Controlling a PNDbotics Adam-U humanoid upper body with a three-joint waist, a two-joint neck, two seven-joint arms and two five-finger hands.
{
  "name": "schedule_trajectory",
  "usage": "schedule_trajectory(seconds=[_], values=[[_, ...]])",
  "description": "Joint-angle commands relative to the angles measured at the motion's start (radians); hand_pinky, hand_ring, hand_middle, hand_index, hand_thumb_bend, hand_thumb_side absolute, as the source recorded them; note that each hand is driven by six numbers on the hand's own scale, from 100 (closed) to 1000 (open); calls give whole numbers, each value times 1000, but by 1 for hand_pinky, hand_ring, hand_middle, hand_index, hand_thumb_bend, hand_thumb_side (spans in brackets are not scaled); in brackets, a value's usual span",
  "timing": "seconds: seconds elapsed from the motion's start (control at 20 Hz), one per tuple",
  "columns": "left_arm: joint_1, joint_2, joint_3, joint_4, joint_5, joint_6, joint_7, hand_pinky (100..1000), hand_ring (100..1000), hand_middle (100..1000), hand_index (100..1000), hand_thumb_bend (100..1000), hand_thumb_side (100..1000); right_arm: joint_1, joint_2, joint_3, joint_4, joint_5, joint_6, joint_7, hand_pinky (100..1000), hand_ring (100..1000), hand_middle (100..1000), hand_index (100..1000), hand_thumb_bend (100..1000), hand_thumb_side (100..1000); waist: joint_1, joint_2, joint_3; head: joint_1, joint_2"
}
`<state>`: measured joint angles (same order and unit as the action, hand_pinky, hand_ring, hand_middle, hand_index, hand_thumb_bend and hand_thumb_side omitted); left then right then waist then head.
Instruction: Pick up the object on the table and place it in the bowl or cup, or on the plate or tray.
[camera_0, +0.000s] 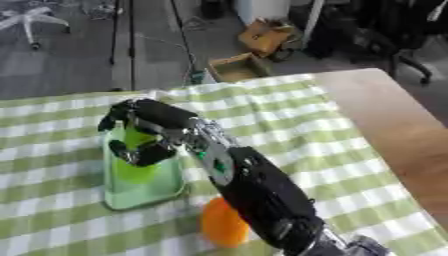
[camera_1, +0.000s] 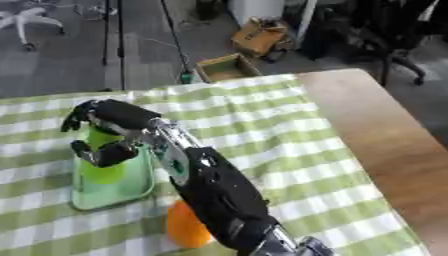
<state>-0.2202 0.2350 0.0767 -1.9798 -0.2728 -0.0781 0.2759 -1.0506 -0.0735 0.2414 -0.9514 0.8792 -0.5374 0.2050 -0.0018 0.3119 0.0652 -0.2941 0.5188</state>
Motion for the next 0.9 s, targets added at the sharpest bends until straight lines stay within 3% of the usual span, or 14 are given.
schedule_trajectory(seconds=[0.05, 0.2, 0.5, 0.55, 0.9], values=[[-12, 10, 0, -20, 0, -3, 1, 806, 706, 768, 862, 370, 981, -14, -26, 9, -17, 11, -62, 65, 858, 831, 867, 926, 324, 485, -3, -156, 0, -2, 1], [-12, 11, 1, -20, -1, -3, 1, 806, 706, 768, 862, 371, 980, -11, -30, 0, -21, 0, -92, 99, 933, 878, 899, 946, 375, 550, -3, -158, -2, -1, -1], [-12, 12, 1, -20, -3, -3, 1, 806, 706, 768, 862, 373, 978, -12, -40, -9, -40, -37, -105, 99, 943, 875, 900, 951, 387, 535, -4, -162, -8, -1, -4], [-12, 12, 1, -20, -3, -3, 1, 806, 706, 768, 862, 373, 978, -13, -43, -10, -46, -41, -104, 96, 945, 872, 896, 950, 403, 500, -4, -162, -8, -1, -4], [-10, 14, 3, -20, -5, -2, 2, 806, 706, 767, 862, 375, 977, -22, -71, -41, -174, -77, -40, -40, 940, 864, 887, 944, 449, 396, -4, -167, -15, 2, -5]])
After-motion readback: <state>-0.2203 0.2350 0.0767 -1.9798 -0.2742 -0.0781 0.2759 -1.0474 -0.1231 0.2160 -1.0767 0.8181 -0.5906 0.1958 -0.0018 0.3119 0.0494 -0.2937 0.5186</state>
